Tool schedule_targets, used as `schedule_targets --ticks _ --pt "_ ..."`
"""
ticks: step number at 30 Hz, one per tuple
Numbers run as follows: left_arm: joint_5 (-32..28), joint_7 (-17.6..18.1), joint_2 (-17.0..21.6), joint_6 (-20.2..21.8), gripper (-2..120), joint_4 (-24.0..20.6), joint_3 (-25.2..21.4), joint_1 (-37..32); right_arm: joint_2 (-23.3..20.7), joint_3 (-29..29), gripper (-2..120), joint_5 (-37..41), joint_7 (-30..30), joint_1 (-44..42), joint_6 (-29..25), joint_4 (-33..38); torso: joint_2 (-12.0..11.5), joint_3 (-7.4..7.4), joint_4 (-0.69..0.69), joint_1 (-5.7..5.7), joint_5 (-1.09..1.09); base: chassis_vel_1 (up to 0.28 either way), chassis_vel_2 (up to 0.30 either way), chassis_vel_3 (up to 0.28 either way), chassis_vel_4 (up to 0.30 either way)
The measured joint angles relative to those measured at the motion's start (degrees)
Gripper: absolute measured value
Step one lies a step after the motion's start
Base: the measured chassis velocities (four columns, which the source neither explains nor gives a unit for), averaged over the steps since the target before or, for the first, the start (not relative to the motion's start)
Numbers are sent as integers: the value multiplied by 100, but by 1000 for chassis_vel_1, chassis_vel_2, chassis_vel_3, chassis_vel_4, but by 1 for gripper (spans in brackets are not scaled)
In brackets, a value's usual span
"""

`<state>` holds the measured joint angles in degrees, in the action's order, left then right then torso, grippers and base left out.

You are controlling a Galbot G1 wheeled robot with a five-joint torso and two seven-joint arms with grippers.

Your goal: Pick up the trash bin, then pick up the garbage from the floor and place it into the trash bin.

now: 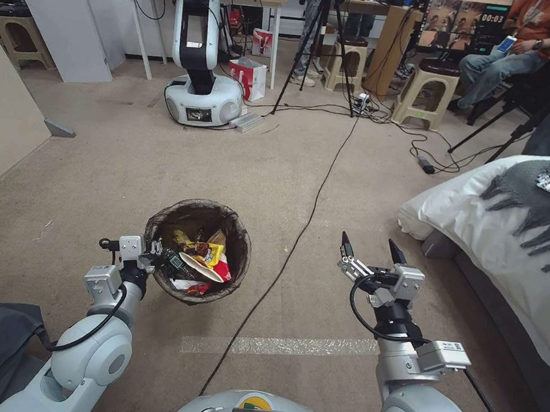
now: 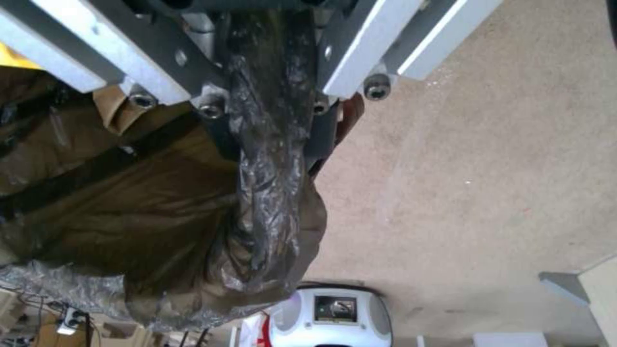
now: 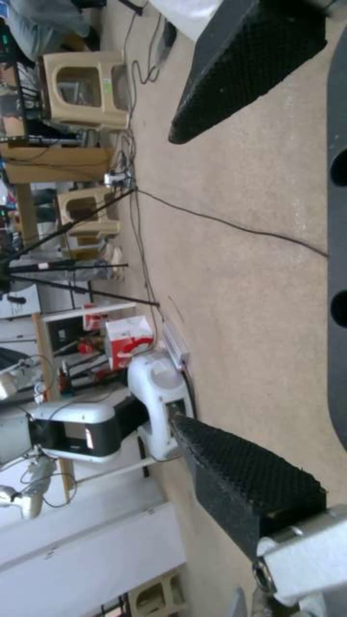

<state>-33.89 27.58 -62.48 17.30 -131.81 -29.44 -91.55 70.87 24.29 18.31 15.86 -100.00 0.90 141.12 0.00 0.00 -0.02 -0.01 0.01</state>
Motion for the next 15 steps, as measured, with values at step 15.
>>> schedule_targets --ticks 15 --pt "-1357 136 449 529 5 -243 232 206 58 31 99 -7 5 55 -10 -67 0 0 3 0 0 0 0 0 0"
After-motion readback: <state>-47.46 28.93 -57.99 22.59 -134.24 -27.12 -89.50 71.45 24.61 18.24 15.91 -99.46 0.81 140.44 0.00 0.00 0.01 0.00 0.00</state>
